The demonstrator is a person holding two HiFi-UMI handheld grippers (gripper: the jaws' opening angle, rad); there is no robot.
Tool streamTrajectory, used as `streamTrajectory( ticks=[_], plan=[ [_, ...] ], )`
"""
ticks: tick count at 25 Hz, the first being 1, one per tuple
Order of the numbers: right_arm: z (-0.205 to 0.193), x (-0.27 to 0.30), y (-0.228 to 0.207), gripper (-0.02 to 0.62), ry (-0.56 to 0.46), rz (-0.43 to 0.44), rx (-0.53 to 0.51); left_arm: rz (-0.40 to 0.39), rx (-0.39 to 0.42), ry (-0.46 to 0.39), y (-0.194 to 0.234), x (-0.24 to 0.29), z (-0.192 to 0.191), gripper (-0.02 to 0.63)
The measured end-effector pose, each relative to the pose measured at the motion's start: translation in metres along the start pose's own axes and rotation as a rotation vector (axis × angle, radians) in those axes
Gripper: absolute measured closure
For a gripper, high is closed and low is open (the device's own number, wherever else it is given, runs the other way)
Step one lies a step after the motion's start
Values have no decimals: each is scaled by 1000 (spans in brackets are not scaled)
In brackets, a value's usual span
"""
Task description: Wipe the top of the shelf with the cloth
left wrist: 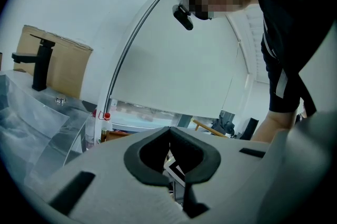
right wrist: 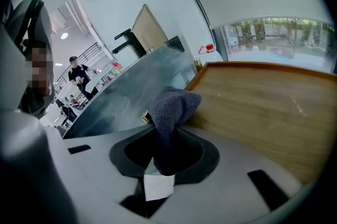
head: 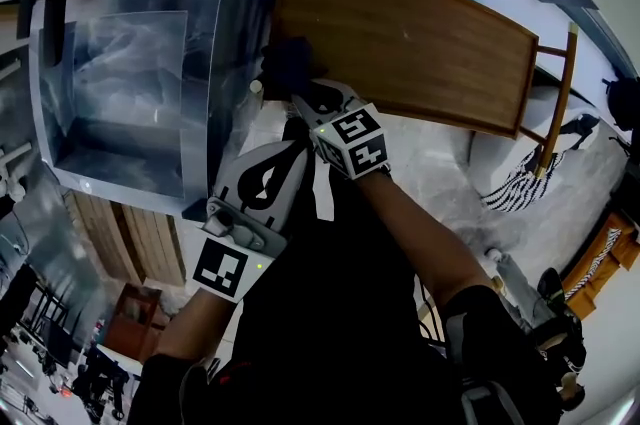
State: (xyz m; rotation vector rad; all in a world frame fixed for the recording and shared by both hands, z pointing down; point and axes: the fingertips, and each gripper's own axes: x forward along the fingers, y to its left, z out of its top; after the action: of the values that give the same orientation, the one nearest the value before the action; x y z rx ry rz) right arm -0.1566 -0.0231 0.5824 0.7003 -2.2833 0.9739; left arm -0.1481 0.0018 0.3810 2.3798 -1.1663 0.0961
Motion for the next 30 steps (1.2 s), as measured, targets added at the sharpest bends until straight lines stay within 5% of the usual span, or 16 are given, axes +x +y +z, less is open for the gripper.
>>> streamTrajectory(
  ticks=[30],
  plan=[
    [-71,-133,-134,512,-62,-218,169,-189,77,80,-118,87,-23,586]
  ],
)
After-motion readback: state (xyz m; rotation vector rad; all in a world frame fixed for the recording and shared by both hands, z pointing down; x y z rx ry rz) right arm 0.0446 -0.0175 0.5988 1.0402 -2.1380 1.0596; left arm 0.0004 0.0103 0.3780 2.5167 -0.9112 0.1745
